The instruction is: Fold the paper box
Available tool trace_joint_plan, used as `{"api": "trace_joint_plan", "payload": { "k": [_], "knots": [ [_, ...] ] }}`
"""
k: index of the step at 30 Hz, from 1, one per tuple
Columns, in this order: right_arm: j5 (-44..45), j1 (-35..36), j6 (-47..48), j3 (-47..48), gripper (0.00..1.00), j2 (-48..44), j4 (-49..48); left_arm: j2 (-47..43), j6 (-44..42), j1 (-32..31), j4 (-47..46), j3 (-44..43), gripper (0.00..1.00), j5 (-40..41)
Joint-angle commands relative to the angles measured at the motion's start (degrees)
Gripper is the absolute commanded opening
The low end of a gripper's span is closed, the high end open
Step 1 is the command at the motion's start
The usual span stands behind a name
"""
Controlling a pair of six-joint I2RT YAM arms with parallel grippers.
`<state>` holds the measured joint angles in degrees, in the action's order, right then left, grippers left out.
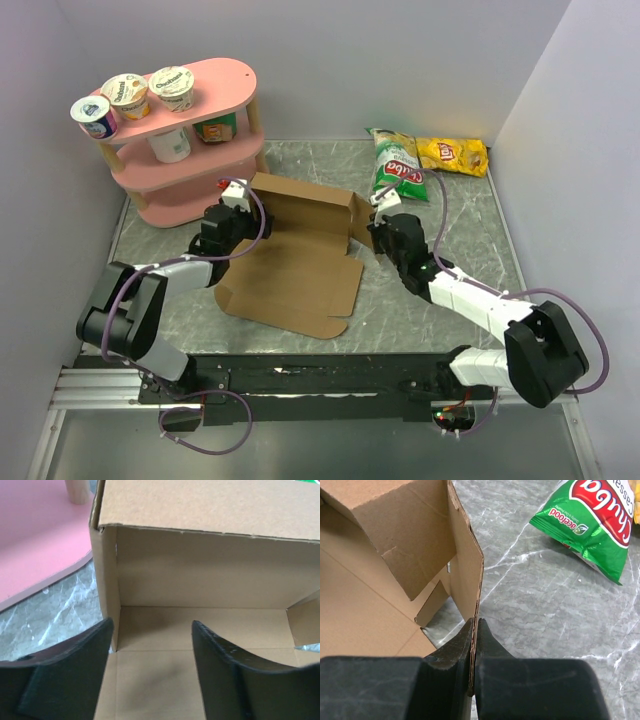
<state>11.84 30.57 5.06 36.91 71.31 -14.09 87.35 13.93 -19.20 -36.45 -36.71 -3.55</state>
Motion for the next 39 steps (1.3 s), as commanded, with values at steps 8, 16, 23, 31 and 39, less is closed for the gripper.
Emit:
{"api": "trace_joint_plan", "payload": {
  "k": [8, 16, 23, 31, 39],
  "knots": [
    [2.0, -0.2, -8.2, 9.0, 0.01, 1.1, 12.9, 0.3, -1.2, 0.0, -7.9, 0.4, 0.51, -0.8],
    [4.9, 1.8, -17.2, 14.9, 0.05, 2.9, 22.2, 1.0, -0.9, -0.2, -8.7, 0.5, 0.39, -0.8],
    [11.5, 4.9, -17.9, 17.1, 0.04, 6.6, 23.1, -0.4, 1.4, -3.0, -8.6, 2.7, 0.42, 0.6],
    [13.3, 4.9, -7.7, 12.8, 0.01, 6.4, 15.1, -10.6, 8.4, -3.3, -0.8, 6.3, 0.91, 7.9],
    [4.3, 2.7, 4.2, 8.7, 0.0, 3.6, 4.7, -25.0, 12.3, -6.4, 4.4, 12.2, 0.96, 11.4]
  ]
}}
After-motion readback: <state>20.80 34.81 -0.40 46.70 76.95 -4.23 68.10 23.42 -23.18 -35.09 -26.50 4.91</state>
